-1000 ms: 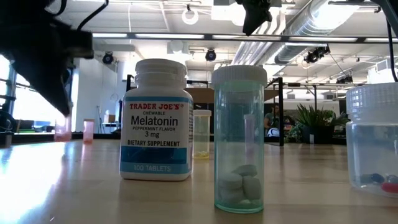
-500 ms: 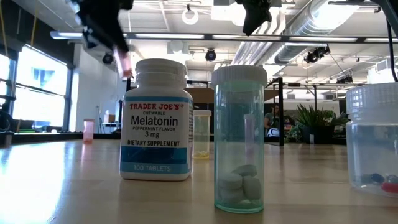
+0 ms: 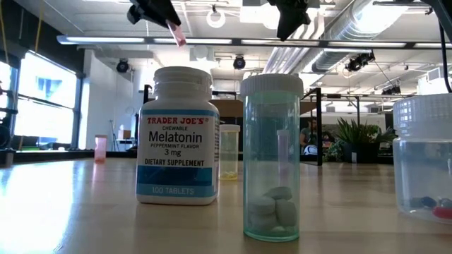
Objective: Pick and place medicine bottles onto shelf by color
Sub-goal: Put the bottom pink pill bottle on the shelf, then put the middle transparent pill bottle on the shelf
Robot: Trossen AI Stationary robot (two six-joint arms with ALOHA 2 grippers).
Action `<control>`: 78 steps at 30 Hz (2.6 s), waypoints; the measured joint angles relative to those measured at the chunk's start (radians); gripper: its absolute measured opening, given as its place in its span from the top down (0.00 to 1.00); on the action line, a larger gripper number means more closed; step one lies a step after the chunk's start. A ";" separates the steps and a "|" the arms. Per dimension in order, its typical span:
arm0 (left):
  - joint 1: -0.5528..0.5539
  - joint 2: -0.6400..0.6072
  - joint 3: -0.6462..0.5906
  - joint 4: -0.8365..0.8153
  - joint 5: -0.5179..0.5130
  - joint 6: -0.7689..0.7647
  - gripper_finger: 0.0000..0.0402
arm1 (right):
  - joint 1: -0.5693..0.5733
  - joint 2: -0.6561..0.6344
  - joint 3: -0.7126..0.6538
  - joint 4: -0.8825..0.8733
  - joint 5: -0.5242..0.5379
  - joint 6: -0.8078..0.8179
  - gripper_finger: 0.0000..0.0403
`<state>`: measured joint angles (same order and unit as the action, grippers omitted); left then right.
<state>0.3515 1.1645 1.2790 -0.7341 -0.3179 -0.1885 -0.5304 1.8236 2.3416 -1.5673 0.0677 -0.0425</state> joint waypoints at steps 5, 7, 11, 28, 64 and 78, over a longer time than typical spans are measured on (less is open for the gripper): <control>0.116 0.033 0.091 -0.001 0.050 0.037 0.73 | 0.000 0.000 0.000 0.000 0.000 0.001 0.69; 0.148 0.059 0.130 -0.003 0.065 0.021 0.73 | 0.000 0.000 0.000 0.000 0.000 0.007 0.69; 0.192 0.112 0.205 -0.026 0.075 0.019 0.73 | 0.000 0.000 0.000 0.000 0.000 0.019 0.69; 0.244 0.352 0.287 -0.371 0.162 -0.044 0.73 | 0.000 0.000 0.000 0.000 0.000 0.037 0.69; 0.243 0.476 0.287 -0.366 0.225 -0.027 0.68 | 0.000 0.000 0.000 -0.003 0.000 0.042 0.69; 0.250 0.463 0.287 -0.366 0.224 -0.009 0.52 | 0.002 0.000 0.000 -0.004 -0.009 0.046 0.69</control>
<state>0.6010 1.6275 1.5661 -1.1000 -0.0943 -0.1972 -0.5282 1.8240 2.3413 -1.5711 0.0588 0.0036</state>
